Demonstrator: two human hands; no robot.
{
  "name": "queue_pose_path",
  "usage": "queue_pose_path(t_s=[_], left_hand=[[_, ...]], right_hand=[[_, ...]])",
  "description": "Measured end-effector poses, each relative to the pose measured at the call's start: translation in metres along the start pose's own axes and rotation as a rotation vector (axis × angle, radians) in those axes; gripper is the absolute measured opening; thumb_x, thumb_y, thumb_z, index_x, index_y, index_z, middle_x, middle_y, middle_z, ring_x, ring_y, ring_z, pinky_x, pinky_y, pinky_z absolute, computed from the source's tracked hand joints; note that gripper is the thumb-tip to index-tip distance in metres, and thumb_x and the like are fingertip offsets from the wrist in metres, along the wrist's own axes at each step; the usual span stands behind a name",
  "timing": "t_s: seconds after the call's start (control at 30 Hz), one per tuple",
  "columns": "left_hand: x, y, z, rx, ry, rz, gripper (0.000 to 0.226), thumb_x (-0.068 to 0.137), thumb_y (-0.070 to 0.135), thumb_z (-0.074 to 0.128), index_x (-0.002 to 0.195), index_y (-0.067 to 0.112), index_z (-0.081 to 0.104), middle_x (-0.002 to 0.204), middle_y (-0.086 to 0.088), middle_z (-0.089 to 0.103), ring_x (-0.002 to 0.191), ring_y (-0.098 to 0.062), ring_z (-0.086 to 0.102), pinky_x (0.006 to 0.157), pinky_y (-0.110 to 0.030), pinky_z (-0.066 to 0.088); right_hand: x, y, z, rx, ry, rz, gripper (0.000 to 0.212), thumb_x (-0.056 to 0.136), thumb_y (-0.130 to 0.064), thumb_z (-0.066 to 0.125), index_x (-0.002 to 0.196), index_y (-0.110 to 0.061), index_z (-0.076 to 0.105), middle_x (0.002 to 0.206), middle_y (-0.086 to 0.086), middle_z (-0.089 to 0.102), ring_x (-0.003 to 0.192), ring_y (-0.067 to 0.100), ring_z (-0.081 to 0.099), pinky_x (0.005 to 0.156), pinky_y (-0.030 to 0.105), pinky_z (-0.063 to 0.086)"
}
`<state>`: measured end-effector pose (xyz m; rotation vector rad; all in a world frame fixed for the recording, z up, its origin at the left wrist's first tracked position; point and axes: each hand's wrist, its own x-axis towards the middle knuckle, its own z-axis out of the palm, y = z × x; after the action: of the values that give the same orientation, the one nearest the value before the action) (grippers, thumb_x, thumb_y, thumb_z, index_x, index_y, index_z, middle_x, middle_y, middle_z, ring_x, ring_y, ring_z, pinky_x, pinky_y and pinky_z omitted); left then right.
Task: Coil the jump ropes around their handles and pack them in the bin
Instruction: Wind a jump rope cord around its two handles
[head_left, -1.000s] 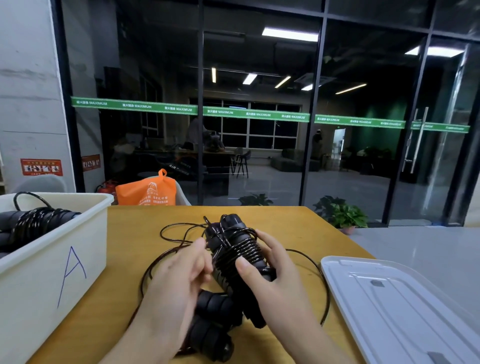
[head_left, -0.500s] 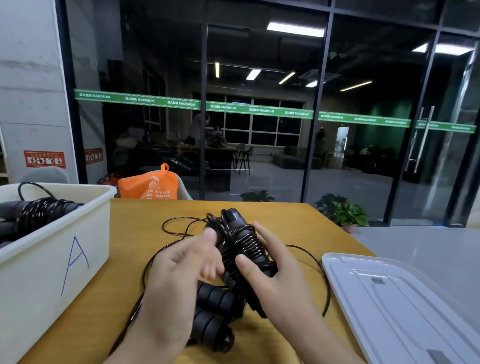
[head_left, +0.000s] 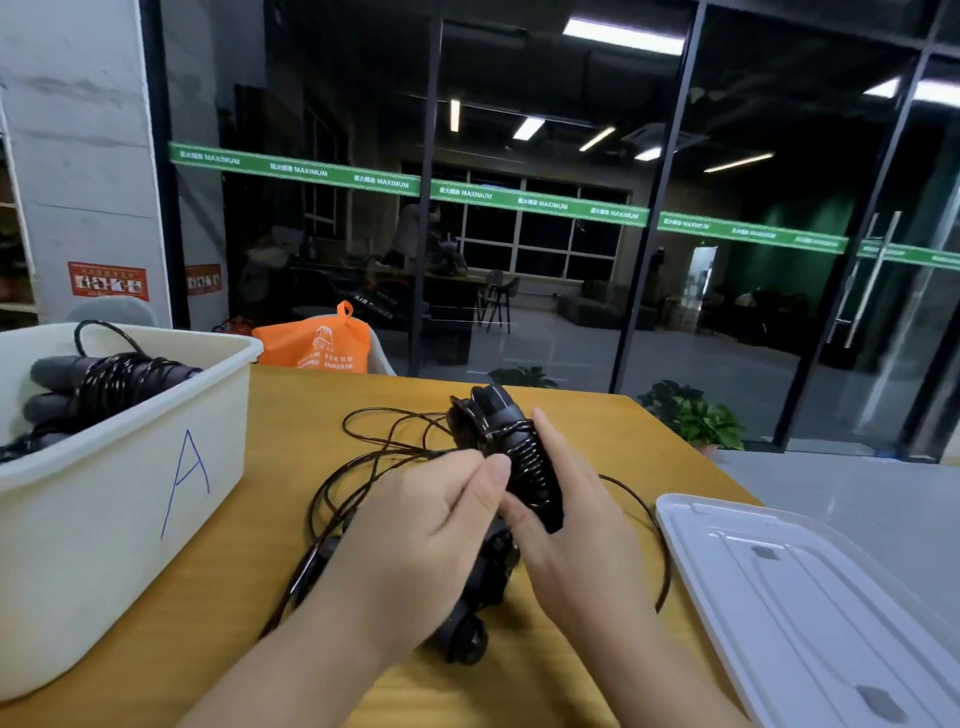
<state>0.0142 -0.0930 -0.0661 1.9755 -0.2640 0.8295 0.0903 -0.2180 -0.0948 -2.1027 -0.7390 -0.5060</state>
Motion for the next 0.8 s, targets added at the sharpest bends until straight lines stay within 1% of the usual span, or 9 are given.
queue_pose_path(t_s=[0.13,0.2,0.3,0.37,0.4,0.47,0.53,0.67,0.8], left_hand=[[0.004,-0.005,-0.001,-0.107,0.143,-0.105,0.04,0.091,0.041,0.043,0.059,0.018,0.053,0.046,0.008,0.042,0.047,-0.002,0.041,0.049,-0.013,0.036],[0.008,-0.023,0.0,-0.193,0.233,-0.209,0.037,0.096,0.026,0.047,0.062,0.02,0.061,0.051,0.007,0.051,0.053,-0.002,0.049,0.059,-0.014,0.043],[0.015,-0.044,-0.001,-0.398,0.333,-0.365,0.033,0.097,0.018,0.048,0.07,0.021,0.068,0.059,0.004,0.058,0.065,-0.014,0.057,0.072,-0.032,0.05],[0.017,-0.044,-0.003,-0.543,0.377,-0.405,0.018,0.097,0.014,0.049,0.088,0.02,0.064,0.072,0.0,0.06,0.07,-0.015,0.059,0.072,-0.032,0.051],[0.017,-0.045,-0.005,-0.524,0.383,-0.394,0.014,0.096,0.014,0.051,0.097,0.025,0.06,0.083,0.001,0.061,0.074,-0.013,0.062,0.074,-0.03,0.051],[0.015,-0.048,-0.008,-0.317,0.326,-0.309,0.027,0.094,0.02,0.054,0.108,0.043,0.05,0.103,0.009,0.058,0.089,-0.005,0.063,0.08,-0.024,0.049],[0.01,-0.049,-0.008,-0.101,0.179,-0.22,0.041,0.09,0.03,0.058,0.114,0.058,0.038,0.115,0.021,0.05,0.103,0.005,0.055,0.083,-0.017,0.043],[0.0,-0.05,0.004,0.108,-0.119,-0.171,0.061,0.088,0.044,0.059,0.123,0.067,0.015,0.13,0.032,0.036,0.12,0.012,0.04,0.103,-0.025,0.039],[-0.004,-0.049,0.011,0.144,-0.203,-0.146,0.06,0.09,0.051,0.054,0.125,0.072,0.01,0.135,0.039,0.026,0.128,0.01,0.033,0.108,-0.031,0.036]], right_hand=[[0.001,0.007,0.001,0.143,-0.008,0.084,0.067,0.085,-0.042,0.068,0.13,-0.065,0.024,0.126,-0.041,0.039,0.118,-0.012,0.042,0.098,0.018,0.041],[0.001,0.009,-0.003,0.164,0.011,0.117,0.072,0.081,-0.042,0.072,0.135,-0.059,0.028,0.118,-0.046,0.038,0.113,-0.016,0.043,0.091,0.007,0.038],[0.002,0.008,-0.007,0.225,0.007,0.158,0.074,0.077,-0.04,0.076,0.134,-0.051,0.031,0.112,-0.045,0.042,0.1,-0.027,0.041,0.078,0.0,0.034],[0.004,0.006,-0.004,0.321,-0.013,0.221,0.064,0.075,-0.038,0.078,0.127,-0.046,0.041,0.113,-0.035,0.051,0.104,-0.016,0.051,0.084,0.009,0.043],[0.004,0.005,-0.002,0.39,-0.01,0.27,0.057,0.074,-0.038,0.079,0.121,-0.044,0.047,0.112,-0.028,0.056,0.104,-0.006,0.057,0.088,0.02,0.05],[0.005,0.004,-0.002,0.591,-0.023,0.391,0.053,0.067,-0.042,0.08,0.114,-0.035,0.057,0.108,-0.013,0.067,0.099,0.008,0.066,0.089,0.037,0.055],[0.006,0.004,-0.004,0.816,-0.08,0.507,0.064,0.06,-0.048,0.078,0.116,-0.023,0.062,0.106,0.002,0.072,0.097,0.022,0.07,0.085,0.043,0.057],[0.007,0.003,-0.008,1.019,-0.16,0.606,0.043,0.075,-0.026,0.07,0.115,-0.014,0.064,0.104,0.017,0.072,0.09,0.03,0.068,0.063,0.033,0.051],[0.006,0.007,-0.006,1.111,-0.154,0.655,0.036,0.086,-0.002,0.056,0.119,-0.013,0.062,0.111,0.021,0.069,0.094,0.034,0.064,0.068,0.037,0.049]])
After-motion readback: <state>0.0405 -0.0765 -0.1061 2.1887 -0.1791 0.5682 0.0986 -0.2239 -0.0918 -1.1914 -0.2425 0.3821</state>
